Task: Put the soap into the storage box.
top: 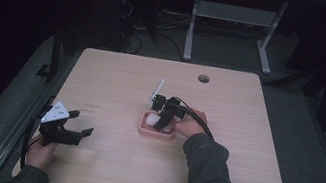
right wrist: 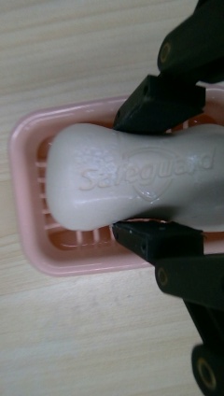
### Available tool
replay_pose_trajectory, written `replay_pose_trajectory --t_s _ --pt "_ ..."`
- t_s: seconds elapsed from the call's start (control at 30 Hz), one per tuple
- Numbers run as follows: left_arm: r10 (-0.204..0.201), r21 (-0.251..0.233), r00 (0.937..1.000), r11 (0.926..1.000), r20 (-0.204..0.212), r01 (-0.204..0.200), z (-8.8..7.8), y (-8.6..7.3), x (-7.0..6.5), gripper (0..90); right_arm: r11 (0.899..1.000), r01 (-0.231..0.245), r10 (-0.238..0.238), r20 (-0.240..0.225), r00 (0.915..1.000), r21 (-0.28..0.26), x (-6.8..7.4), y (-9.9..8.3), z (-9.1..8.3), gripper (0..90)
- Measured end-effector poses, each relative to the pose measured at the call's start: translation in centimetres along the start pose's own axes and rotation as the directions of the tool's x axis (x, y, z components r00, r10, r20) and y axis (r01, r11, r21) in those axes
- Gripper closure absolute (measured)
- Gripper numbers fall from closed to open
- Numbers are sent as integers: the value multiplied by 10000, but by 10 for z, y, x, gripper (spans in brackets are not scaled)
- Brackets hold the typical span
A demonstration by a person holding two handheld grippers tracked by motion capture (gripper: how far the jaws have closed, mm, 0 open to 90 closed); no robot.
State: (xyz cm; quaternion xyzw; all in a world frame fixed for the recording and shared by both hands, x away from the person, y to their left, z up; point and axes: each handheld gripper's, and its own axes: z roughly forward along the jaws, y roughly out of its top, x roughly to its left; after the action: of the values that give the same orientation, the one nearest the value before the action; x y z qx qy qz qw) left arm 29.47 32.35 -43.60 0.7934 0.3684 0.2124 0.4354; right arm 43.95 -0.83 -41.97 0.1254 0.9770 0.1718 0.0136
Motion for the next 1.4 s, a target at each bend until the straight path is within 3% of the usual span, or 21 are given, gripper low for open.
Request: replay_pose_trajectory --t_s 0.33,0.77,1.4 --pt "-60 -55 10000 10000 46 61 0 0 0 144 9983 33 -31 25 10000 -574 3 -1 -15 432" --pt "-19 -9 10000 10000 24 19 0 0 -1 144 9935 -466 469 -1 9989 -1040 4 -18 -26 419" --pt "2 86 10000 10000 34 -2 1 0 -1 144 9875 -789 796 0 9968 -1366 5 -40 -39 419"
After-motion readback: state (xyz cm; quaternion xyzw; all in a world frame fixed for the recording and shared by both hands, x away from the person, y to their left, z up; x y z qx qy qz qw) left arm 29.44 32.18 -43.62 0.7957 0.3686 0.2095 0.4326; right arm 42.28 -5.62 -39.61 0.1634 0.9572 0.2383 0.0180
